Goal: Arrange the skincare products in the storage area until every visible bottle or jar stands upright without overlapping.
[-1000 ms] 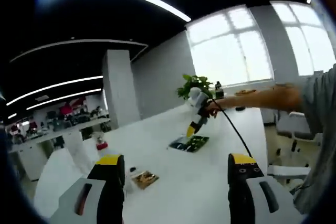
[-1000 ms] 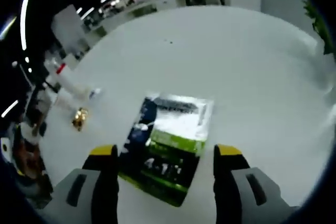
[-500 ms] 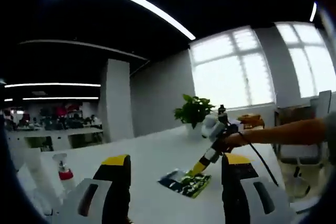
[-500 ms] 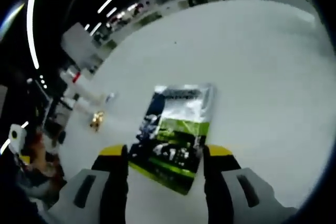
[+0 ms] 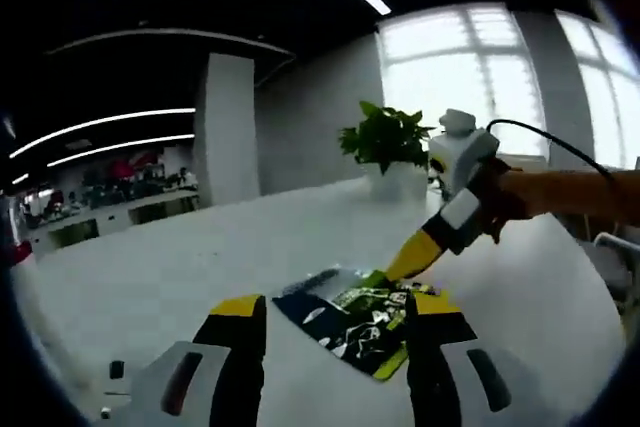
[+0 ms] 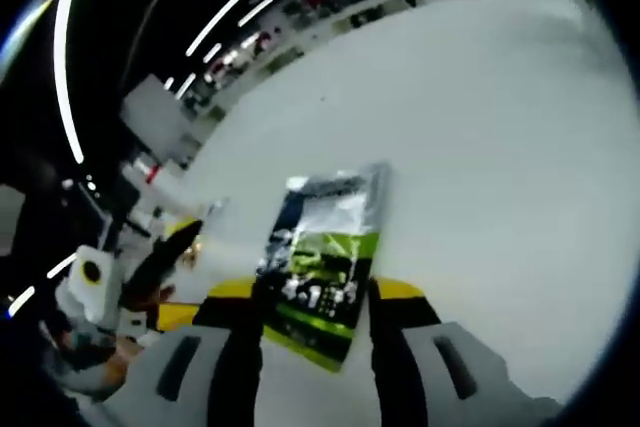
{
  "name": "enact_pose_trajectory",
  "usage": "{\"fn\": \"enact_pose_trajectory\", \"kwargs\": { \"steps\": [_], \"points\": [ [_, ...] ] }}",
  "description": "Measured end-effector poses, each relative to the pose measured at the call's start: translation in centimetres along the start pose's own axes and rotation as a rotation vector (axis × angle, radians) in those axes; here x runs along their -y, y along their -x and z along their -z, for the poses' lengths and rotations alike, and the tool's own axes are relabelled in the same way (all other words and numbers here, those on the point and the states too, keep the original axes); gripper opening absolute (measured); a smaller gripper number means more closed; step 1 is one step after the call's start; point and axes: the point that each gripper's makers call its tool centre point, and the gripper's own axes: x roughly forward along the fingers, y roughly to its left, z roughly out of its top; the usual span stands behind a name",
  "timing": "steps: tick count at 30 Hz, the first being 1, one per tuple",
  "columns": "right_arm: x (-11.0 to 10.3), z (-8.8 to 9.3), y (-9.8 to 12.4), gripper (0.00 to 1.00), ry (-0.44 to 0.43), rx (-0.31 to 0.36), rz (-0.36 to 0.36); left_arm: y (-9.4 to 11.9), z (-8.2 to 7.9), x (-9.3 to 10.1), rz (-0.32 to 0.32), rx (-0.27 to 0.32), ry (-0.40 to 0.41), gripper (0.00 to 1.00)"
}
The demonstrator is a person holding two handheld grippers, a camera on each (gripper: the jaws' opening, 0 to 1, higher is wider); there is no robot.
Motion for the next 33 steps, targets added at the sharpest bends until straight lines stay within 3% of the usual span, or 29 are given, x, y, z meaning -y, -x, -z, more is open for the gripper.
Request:
{"fn": "enact_pose_trajectory", "kwargs": {
  "steps": [1, 4, 8, 11, 16, 17, 18, 19, 24, 28, 31, 33],
  "points": [
    [0.1, -0.1, 0.0, 0.4, 0.0, 0.002, 0.0, -0.5, 0.2, 0.0, -0.015, 0.002, -0.025, 0.56],
    [0.8, -0.8, -0.2, 0.38, -0.008, 0.011, 0.003, -1.1, 1.1, 0.4, -0.008, -0.038, -0.041, 0.34],
    [0.7, -0.5, -0.2, 0.33, -0.026, 0.032, -0.005, -1.7, 1.6, 1.7, 0.054, -0.05, 0.04, 0.3],
    [0.6, -0.5, -0.2, 0.3, -0.03, 0.034, -0.004, -2.3, 2.3, 1.7, 0.048, -0.074, 0.013, 0.2],
    [-0.6, 0.3, -0.2, 0.3, -0.029, 0.024, -0.024, -2.4, 3.3, 2.5, 0.064, -0.121, -0.021, 0.1],
    [-0.7, 0.5, -0.2, 0.3, -0.031, 0.021, -0.027, -2.4, 3.9, 2.5, 0.061, -0.152, -0.045, 0.05],
    [-0.8, 0.5, -0.2, 0.31, -0.031, 0.018, -0.029, -2.5, 3.9, 2.5, 0.061, -0.138, -0.034, 0.0],
    [-0.9, 0.4, -0.2, 0.32, -0.032, 0.017, -0.03, -2.5, 3.9, 2.5, 0.053, -0.147, 0.016, 0.0],
    [-1.2, 0.1, -0.1, 0.4, -0.039, 0.013, -0.049, -2.6, 3.8, 2.3, 0.067, -0.16, 0.031, 0.0],
    [-2.4, -0.1, -0.3, 0.45, -0.101, 0.013, -0.124, -2.6, 3.8, 2.3, 0.09, -0.157, 0.095, 0.0],
    [-2.2, -0.8, -0.6, 0.48, -0.114, 0.037, -0.133, -2.6, 3.9, 2.6, 0.093, -0.151, 0.096, 0.0],
    [-0.7, -2.2, -0.9, 0.43, -0.128, 0.032, -0.108, -2.6, 3.9, 2.6, 0.093, -0.146, 0.098, 0.0]
  ]
}}
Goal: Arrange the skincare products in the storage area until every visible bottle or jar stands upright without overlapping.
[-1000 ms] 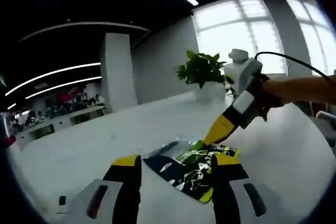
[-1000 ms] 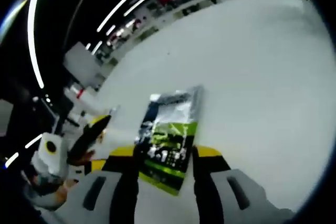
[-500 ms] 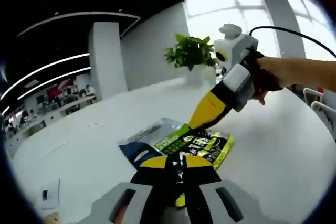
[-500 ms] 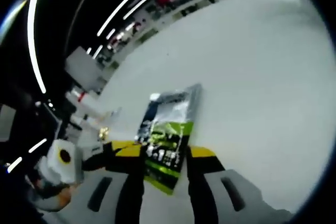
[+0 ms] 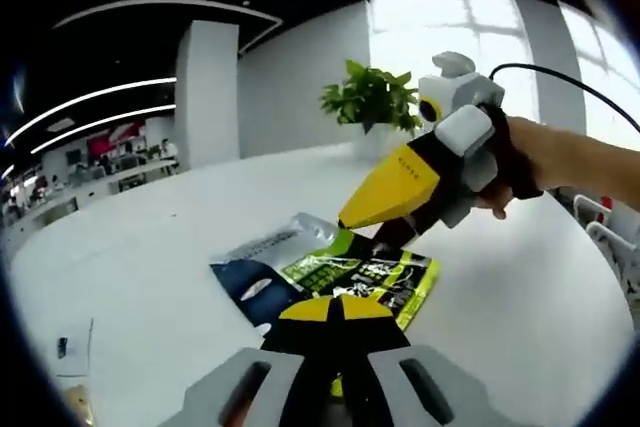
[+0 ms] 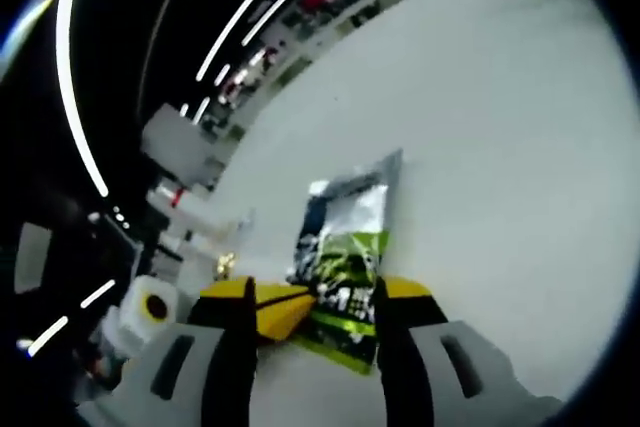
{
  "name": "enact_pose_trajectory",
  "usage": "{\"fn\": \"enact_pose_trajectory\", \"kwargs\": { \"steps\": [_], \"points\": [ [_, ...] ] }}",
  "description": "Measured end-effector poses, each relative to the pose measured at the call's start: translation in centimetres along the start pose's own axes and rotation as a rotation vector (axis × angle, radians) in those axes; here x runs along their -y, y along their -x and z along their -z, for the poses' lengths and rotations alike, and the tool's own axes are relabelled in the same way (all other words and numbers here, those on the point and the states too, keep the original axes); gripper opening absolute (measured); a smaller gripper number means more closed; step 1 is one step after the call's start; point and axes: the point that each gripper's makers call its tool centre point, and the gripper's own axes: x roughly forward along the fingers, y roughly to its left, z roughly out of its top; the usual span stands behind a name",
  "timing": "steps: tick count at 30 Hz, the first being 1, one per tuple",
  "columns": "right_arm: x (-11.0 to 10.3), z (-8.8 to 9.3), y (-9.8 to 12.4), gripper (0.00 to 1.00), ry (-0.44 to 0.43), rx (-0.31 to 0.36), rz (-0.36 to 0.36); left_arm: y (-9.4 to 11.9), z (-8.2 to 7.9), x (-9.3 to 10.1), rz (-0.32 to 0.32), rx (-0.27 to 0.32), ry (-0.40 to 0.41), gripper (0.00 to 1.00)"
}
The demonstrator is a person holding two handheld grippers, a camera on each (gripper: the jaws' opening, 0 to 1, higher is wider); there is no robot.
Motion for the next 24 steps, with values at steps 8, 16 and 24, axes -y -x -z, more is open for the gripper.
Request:
{"fn": "enact_pose_trajectory", "kwargs": {
  "steps": [8, 16, 24],
  "points": [
    [3.7, -1.8, 0.3, 0.12, -0.049, 0.012, 0.106, 0.0, 0.0, 0.1, 0.008, 0.009, 0.011, 0.0],
    [5.6, -3.5, 0.1, 0.0, 0.003, 0.016, 0.148, 0.0, 0.1, 0.1, -0.002, 0.021, 0.011, 0.0],
    [6.7, -5.5, 0.0, 0.0, 0.089, 0.016, 0.176, 0.4, 0.1, 0.3, -0.028, 0.061, -0.058, 0.01]
  ]
}}
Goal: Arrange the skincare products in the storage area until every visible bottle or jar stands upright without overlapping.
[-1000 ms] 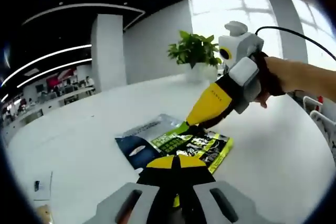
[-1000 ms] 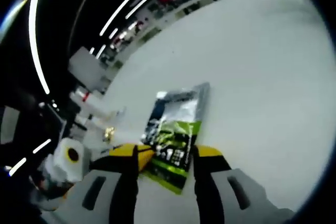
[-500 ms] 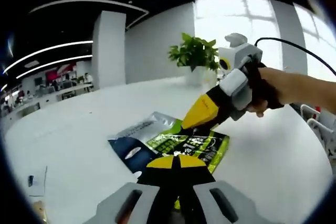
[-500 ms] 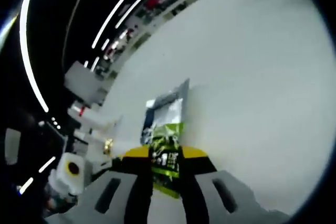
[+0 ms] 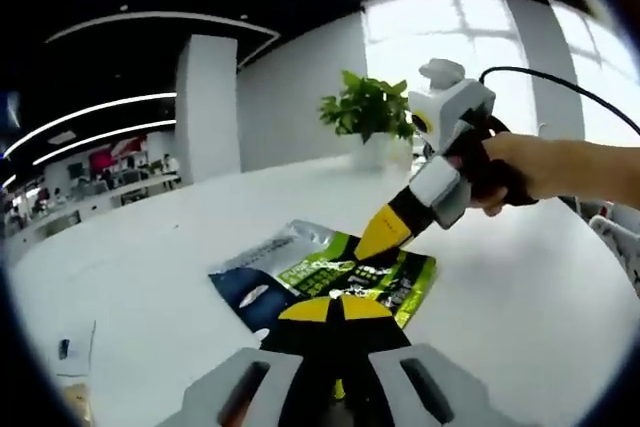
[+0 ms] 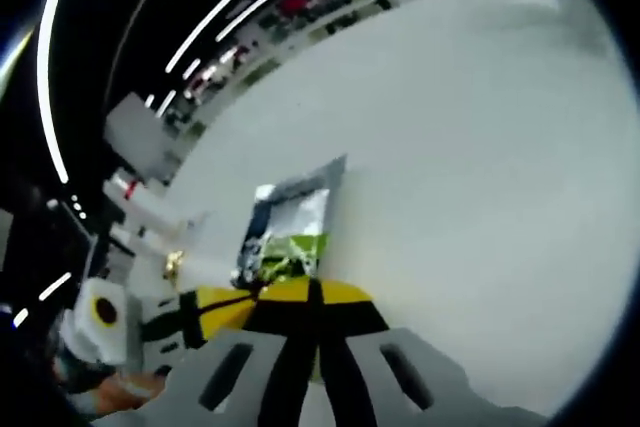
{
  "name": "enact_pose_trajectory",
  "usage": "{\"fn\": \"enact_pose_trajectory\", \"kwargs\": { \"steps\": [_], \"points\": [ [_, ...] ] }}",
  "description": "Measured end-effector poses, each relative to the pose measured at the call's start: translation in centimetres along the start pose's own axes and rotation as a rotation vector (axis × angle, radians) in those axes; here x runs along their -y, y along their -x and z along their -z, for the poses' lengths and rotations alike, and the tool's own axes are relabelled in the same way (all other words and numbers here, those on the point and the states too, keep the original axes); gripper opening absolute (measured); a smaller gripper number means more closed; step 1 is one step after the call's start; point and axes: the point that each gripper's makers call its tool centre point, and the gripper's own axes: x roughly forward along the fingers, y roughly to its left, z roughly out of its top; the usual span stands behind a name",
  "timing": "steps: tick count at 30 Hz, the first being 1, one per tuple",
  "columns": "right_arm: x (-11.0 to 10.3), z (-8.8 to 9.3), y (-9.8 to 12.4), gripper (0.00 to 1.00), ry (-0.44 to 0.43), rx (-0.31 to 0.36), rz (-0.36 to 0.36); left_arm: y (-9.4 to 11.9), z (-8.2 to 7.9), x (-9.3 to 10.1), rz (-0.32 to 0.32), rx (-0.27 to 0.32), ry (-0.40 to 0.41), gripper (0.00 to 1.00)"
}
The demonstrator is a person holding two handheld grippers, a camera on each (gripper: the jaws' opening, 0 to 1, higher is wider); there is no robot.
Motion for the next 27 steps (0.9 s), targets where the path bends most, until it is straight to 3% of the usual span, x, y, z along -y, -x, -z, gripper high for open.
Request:
{"fn": "enact_pose_trajectory", "kwargs": {
  "steps": [2, 6, 11, 13, 16, 20, 24, 27],
  "points": [
    [0.3, -1.3, 0.0, 0.0, 0.041, 0.035, 0.002, 0.1, -0.2, -0.4, -0.005, 0.014, -0.027, 0.04],
    [0.5, -3.4, 0.5, 0.0, 0.071, 0.07, -0.008, 0.8, -1.3, -1.0, 0.027, 0.056, 0.109, 0.18],
    [-0.7, -7.3, 2.0, 0.0, 0.128, 0.147, -0.067, 1.8, -2.3, -1.2, 0.053, 0.118, 0.105, 0.37],
    [-1.5, -9.1, 2.8, 0.0, 0.168, 0.177, -0.086, 2.2, -3.0, -1.5, 0.059, 0.155, 0.147, 0.44],
    [-2.7, -11.1, 3.8, 0.0, 0.201, 0.213, -0.13, 2.7, -3.7, -2.0, 0.084, 0.194, 0.237, 0.45],
    [-2.9, -13.4, 4.4, 0.0, 0.263, 0.24, -0.132, 3.7, -4.6, -3.0, 0.101, 0.253, 0.367, 0.45],
    [-2.8, -14.9, 4.6, 0.0, 0.282, 0.249, -0.153, 3.9, -4.3, -3.7, 0.07, 0.24, 0.349, 0.47],
    [-2.0, -17.2, 4.7, 0.0, 0.313, 0.274, -0.162, 4.3, -4.7, -3.6, 0.1, 0.251, 0.385, 0.49]
  ]
}}
